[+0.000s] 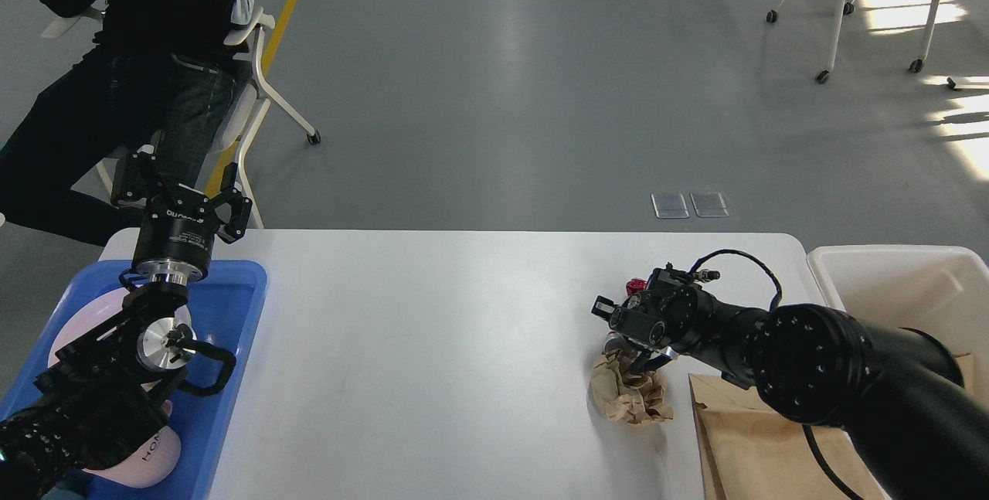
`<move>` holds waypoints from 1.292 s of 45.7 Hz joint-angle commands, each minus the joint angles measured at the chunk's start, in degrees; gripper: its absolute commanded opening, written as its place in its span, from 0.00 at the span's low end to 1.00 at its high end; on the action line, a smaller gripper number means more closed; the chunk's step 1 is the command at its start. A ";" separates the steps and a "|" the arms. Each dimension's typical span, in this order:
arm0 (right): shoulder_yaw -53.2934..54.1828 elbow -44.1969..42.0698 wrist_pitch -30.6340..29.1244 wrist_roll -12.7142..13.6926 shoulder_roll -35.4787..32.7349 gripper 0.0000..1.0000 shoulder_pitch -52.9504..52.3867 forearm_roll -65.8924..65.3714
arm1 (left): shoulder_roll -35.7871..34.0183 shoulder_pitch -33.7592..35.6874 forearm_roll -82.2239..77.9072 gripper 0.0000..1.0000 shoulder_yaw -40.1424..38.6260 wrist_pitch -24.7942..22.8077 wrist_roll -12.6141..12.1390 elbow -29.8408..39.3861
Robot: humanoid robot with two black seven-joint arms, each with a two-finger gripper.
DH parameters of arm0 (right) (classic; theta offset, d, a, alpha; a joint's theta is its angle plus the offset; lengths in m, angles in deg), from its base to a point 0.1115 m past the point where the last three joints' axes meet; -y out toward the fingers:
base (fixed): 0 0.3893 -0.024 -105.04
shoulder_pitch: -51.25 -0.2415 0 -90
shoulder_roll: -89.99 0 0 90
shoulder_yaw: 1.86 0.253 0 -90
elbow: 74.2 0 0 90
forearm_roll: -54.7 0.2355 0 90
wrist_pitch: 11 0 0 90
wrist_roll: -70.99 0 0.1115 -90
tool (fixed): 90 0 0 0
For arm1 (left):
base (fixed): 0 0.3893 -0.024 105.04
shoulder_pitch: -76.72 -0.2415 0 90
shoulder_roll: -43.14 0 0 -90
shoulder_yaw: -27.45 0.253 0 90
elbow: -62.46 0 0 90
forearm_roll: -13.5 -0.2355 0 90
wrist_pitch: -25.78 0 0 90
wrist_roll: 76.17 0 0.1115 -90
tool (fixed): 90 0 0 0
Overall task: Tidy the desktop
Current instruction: 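Lift the red can and drop it into the white bin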
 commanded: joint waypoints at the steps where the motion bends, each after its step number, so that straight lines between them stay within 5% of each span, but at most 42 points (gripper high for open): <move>1: 0.89 0.82 -0.10 1.47 -0.18 0.00 -0.83 0.15 | 0.00 0.00 -0.05 0.97 0.00 -0.04 0.00 0.00; 12: 1.33 4.87 -0.36 2.70 -2.46 0.00 -5.13 0.68 | 0.00 0.00 -0.05 0.97 0.00 -0.03 0.00 0.00; 27: 4.84 18.39 -1.76 2.70 -15.72 0.00 -21.30 1.03 | 0.00 0.00 -0.05 0.97 0.00 -0.04 0.00 0.00; 37: 7.13 30.09 -9.23 2.62 -27.94 0.00 -36.41 1.03 | 0.00 0.00 -0.05 0.97 0.00 -0.03 0.00 0.00; 48: 6.60 33.61 -25.40 2.53 -36.91 0.00 -51.01 1.03 | 0.00 0.00 -0.05 0.97 0.00 -0.03 0.00 0.00; 59: 5.03 32.38 -24.18 2.53 -38.24 0.00 -50.15 0.94 | 0.00 0.00 0.04 0.96 0.00 -0.04 0.00 0.00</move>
